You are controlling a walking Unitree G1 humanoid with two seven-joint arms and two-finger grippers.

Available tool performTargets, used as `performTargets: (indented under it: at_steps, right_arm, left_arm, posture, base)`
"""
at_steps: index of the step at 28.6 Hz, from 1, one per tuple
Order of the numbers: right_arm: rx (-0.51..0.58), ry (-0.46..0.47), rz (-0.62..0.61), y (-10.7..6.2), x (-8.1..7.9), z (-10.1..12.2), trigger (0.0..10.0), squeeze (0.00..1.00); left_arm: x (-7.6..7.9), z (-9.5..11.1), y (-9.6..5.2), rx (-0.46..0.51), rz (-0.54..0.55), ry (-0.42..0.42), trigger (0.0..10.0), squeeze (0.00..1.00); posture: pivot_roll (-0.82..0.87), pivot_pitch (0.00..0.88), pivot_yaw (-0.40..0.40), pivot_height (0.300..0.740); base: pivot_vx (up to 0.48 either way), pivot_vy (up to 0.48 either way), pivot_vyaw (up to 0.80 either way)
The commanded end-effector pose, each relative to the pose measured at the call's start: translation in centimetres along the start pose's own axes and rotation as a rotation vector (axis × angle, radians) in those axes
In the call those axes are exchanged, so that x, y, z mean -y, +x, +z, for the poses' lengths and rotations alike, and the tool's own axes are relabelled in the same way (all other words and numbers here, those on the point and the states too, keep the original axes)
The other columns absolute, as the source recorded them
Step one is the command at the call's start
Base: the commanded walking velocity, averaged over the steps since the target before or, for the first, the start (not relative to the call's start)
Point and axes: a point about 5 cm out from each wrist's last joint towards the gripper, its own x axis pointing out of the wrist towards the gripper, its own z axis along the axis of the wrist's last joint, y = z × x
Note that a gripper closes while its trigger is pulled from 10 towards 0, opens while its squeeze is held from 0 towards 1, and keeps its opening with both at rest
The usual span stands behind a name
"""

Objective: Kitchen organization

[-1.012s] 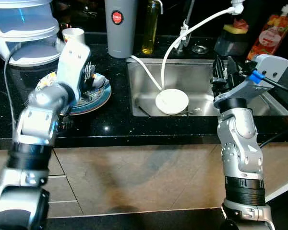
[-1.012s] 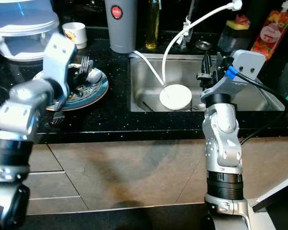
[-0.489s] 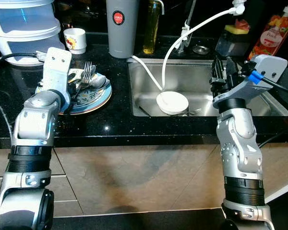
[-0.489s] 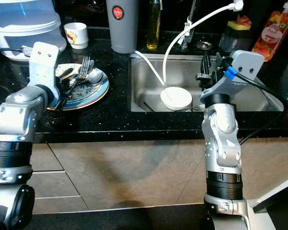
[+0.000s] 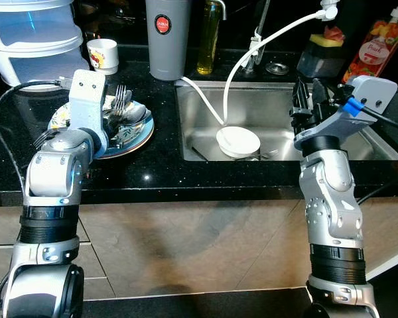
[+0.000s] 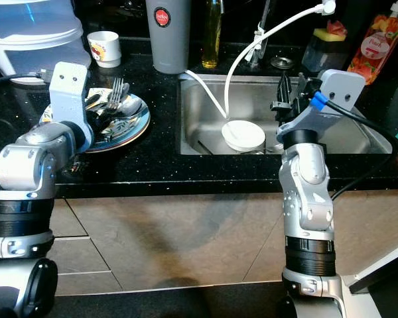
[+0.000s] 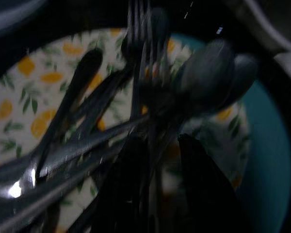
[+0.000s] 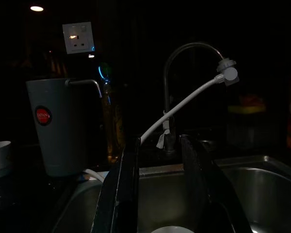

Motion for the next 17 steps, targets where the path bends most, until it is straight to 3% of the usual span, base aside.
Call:
performTargets:
  at_steps: [1,5,6,7,8,14,17]
  right_arm:
    - [-0.007,0.004,0.000,0.0,0.1,-0.2,10.0,0.00]
    - [-0.006,0.003,0.002,0.1,0.1,-0.2,10.0,0.00]
    - [-0.006,0.003,0.002,0.1,0.1,-0.2,10.0,0.00]
    - [-0.006,0.003,0.002,0.1,0.1,-0.2,10.0,0.00]
    - [-0.006,0.003,0.002,0.1,0.1,-0.2,10.0,0.00]
    - [-0.005,0.003,0.002,0.2,0.2,-0.1,10.0,0.00]
    - [-0.004,0.003,0.003,0.2,0.2,-0.1,10.0,0.00]
  left_arm:
    - [-0.1,-0.6,0.0,-0.031,0.012,-0.013,4.9,0.00]
    - [-0.4,-1.4,0.1,-0.060,0.026,-0.032,4.8,0.00]
    - [-0.5,-1.5,0.1,-0.065,0.027,-0.035,4.1,0.00]
    - [-0.5,-1.7,0.1,-0.073,0.027,-0.039,4.1,0.00]
    - [-0.5,-1.8,0.2,-0.079,0.025,-0.041,0.0,0.00]
    - [-0.3,-1.8,0.1,-0.082,0.022,-0.047,0.0,0.00]
    - [-0.4,-0.9,0.0,-0.024,0.041,-0.041,0.0,0.00]
  posture:
    - [0.09,0.029,-0.031,0.740]
    - [0.09,0.028,-0.033,0.740]
    - [0.09,0.028,-0.033,0.740]
    - [0.09,0.028,-0.033,0.740]
    - [0.09,0.027,-0.034,0.740]
    - [0.09,0.027,-0.036,0.740]
    - [0.09,0.027,-0.038,0.740]
  base:
    - [0.000,0.000,0.00]
    - [0.000,0.000,0.00]
    - [0.000,0.000,0.00]
    - [0.000,0.000,0.00]
    - [0.000,0.000,0.00]
    - [0.000,0.000,0.00]
    - [0.000,0.000,0.00]
